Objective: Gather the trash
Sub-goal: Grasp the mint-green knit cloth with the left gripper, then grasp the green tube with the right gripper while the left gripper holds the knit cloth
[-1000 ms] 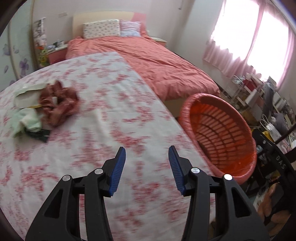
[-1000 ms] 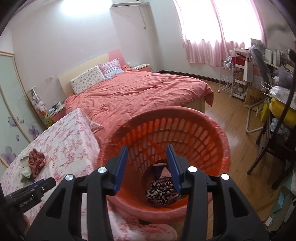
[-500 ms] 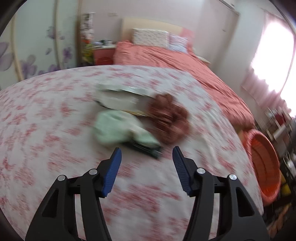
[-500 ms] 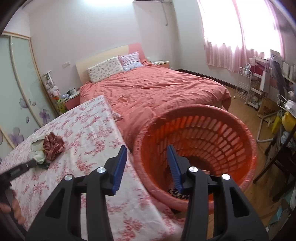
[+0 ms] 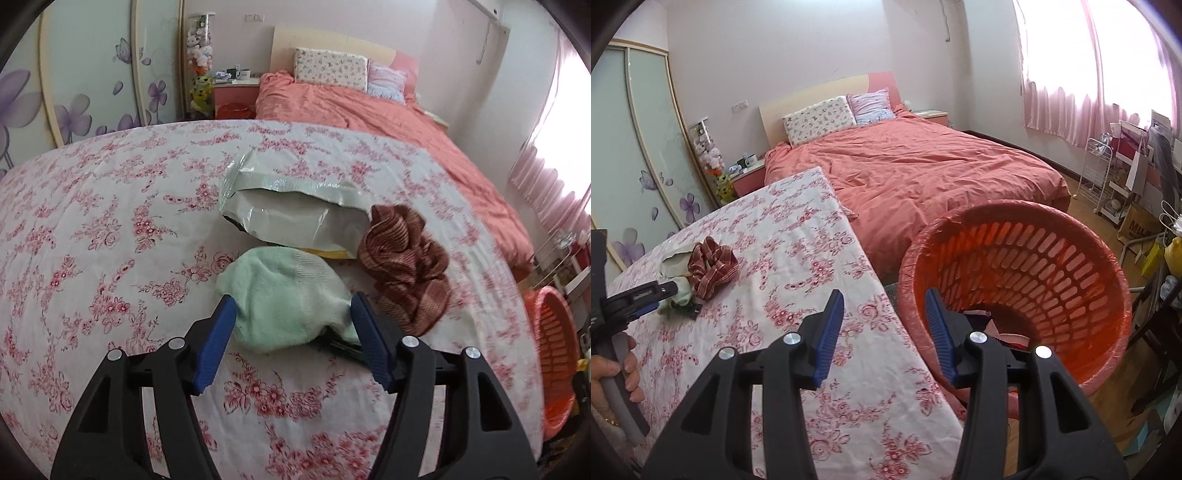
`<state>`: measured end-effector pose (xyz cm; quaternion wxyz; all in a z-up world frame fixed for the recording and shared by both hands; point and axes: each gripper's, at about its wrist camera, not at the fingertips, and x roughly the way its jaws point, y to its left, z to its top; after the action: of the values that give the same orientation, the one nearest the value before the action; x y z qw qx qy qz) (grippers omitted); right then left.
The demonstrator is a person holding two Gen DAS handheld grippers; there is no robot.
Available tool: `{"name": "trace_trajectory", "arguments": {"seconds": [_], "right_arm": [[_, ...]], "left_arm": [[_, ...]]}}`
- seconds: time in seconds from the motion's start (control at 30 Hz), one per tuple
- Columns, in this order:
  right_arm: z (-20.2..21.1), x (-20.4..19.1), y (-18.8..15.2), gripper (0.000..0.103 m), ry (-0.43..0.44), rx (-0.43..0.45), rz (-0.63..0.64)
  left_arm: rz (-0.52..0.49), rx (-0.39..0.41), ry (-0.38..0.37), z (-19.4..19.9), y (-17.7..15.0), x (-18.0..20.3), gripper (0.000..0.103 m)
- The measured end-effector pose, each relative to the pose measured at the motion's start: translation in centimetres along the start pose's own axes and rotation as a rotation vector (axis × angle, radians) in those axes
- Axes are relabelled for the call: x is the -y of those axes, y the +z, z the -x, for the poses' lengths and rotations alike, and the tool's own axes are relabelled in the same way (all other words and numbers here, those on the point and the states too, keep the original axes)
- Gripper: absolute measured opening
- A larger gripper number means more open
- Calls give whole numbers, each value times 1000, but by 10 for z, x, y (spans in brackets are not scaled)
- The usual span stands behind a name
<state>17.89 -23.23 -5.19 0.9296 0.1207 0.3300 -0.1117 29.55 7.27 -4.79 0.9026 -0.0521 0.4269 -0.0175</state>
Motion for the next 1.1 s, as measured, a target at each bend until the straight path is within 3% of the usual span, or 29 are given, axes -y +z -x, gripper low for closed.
{"name": "trace_trajectory", "arguments": {"seconds": [0.13, 0.23, 0.33, 0.63, 0.97, 1.1], "right_arm": [[-3, -8, -2, 46, 10, -9, 16], [-4, -15, -3, 47, 22, -14, 31], [-3, -26, -4, 47, 41, -19, 50], [-7, -73, 1, 47, 161, -50, 121], [-31, -181, 0, 47, 362, -141, 288], [-47, -216, -3, 47, 386, -180, 344]], "left_arm": [[-10, -4, -22, -1, -2, -2, 34], [-11, 12, -25, 4, -2, -5, 19], [-17, 27, -24, 8, -4, -10, 11], [44, 68, -38, 33, -8, -48, 10], [138, 106, 0, 56, -6, -112, 10], [167, 111, 3, 59, -5, -132, 10]]}}
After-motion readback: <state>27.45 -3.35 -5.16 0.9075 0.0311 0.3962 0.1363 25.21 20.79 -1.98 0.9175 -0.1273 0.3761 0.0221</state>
